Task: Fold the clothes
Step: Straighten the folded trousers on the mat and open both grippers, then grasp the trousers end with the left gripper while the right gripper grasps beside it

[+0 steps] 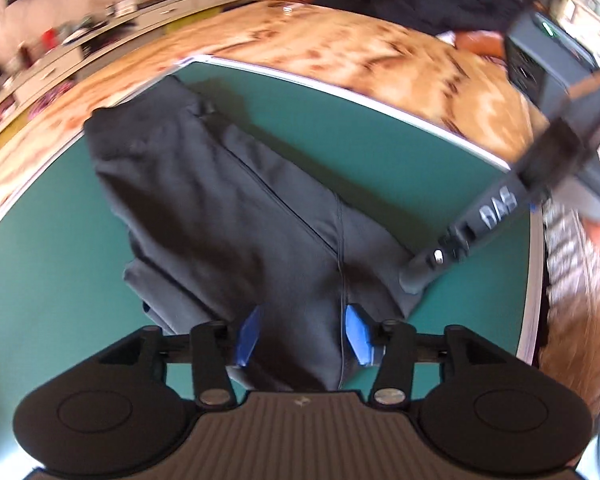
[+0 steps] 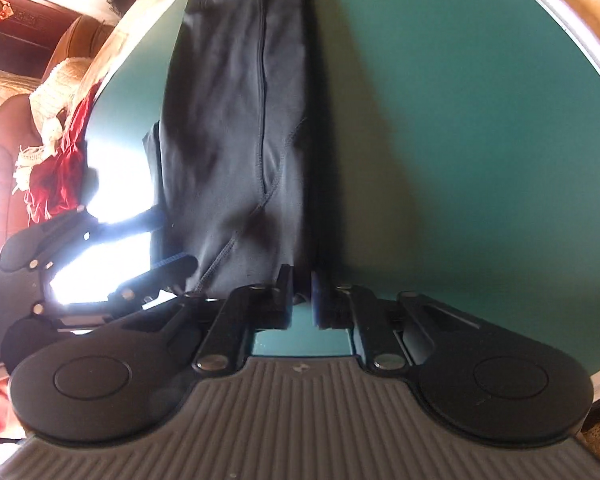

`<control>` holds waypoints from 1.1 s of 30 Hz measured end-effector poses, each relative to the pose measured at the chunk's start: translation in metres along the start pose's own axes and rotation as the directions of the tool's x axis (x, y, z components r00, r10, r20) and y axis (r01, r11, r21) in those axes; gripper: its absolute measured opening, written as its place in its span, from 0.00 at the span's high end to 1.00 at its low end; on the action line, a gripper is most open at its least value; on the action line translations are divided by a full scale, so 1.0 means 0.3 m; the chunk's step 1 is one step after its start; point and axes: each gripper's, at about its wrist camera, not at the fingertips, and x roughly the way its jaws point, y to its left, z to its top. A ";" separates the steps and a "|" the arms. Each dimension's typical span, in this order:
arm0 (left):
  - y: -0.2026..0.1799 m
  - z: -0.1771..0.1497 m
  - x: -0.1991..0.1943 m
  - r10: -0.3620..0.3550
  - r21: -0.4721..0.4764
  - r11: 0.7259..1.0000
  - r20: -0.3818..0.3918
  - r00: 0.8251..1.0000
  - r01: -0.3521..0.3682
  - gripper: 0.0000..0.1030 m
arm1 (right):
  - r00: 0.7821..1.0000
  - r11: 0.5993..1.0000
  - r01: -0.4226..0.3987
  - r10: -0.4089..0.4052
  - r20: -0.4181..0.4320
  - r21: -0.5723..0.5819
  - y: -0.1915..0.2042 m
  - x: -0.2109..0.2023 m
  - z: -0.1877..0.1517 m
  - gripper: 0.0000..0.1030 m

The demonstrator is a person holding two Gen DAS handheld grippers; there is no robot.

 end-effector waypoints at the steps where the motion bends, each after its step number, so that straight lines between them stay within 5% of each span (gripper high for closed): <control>1: -0.007 -0.003 -0.001 -0.005 0.015 1.000 -0.004 1.000 0.005 0.47 | 1.000 1.000 -0.013 0.013 -0.003 0.015 -0.002 -0.002 0.005 0.91; 8: -0.063 -0.052 -0.009 -0.016 0.116 0.993 -0.031 0.999 0.020 0.42 | 0.981 0.946 -0.190 0.196 0.005 0.264 -0.029 -0.079 0.078 0.92; 11: -0.080 -0.059 0.006 0.020 0.142 0.990 -0.032 0.999 -0.016 0.41 | 0.971 0.930 -0.231 0.239 0.007 0.286 -0.014 -0.113 0.119 0.92; 13: -0.081 -0.060 0.013 0.048 0.139 0.989 -0.019 0.999 -0.045 0.50 | 0.970 0.931 -0.235 0.244 0.003 0.280 -0.002 -0.122 0.143 0.92; 14: -0.072 -0.058 0.013 0.045 0.123 0.992 -0.021 0.999 -0.042 0.59 | 0.974 0.942 -0.218 0.228 -0.008 0.253 0.009 -0.121 0.155 0.92; 15: -0.062 -0.056 0.013 0.041 0.106 0.994 -0.024 0.999 -0.039 0.82 | 0.977 0.953 -0.201 0.210 -0.017 0.226 0.020 -0.120 0.167 0.90; 16: -0.053 -0.053 0.013 0.038 0.090 0.995 -0.027 0.999 -0.035 0.90 | 0.982 0.965 -0.180 0.189 -0.027 0.192 0.034 -0.120 0.179 0.89; 18: -0.022 -0.043 -0.004 0.010 0.044 0.999 -0.025 1.000 -0.009 0.92 | 0.995 0.996 -0.089 0.089 -0.042 0.003 0.095 -0.133 0.188 0.77; 20: -0.005 -0.033 -0.024 -0.006 0.032 0.999 -0.025 1.000 0.007 0.93 | 1.000 0.965 0.012 -0.015 -0.008 -0.261 0.173 -0.149 0.165 0.56; 22: 0.007 -0.021 -0.044 -0.027 0.026 0.999 -0.028 0.999 0.028 0.93 | 0.995 0.835 0.098 -0.078 0.059 -0.541 0.259 -0.155 0.110 0.43; 25: 0.030 0.003 -0.059 -0.056 0.014 0.998 -0.043 0.998 0.056 0.93 | 0.990 0.531 0.130 -0.115 0.081 -0.837 0.362 -0.117 0.012 0.34; 29: 0.051 0.027 -0.057 -0.064 0.027 0.997 -0.061 0.996 0.066 0.93 | 0.965 0.192 0.246 -0.138 0.222 -0.950 0.412 -0.029 -0.095 0.34; 32: 0.060 0.038 -0.055 -0.072 0.032 0.997 -0.076 0.994 0.075 0.93 | 0.960 0.097 0.266 -0.118 0.254 -0.959 0.413 0.014 -0.109 0.37; 33: 0.066 0.042 -0.055 -0.078 0.029 0.996 -0.079 0.994 0.081 0.93 | 0.964 0.100 0.252 -0.108 0.241 -0.963 0.413 0.016 -0.105 0.57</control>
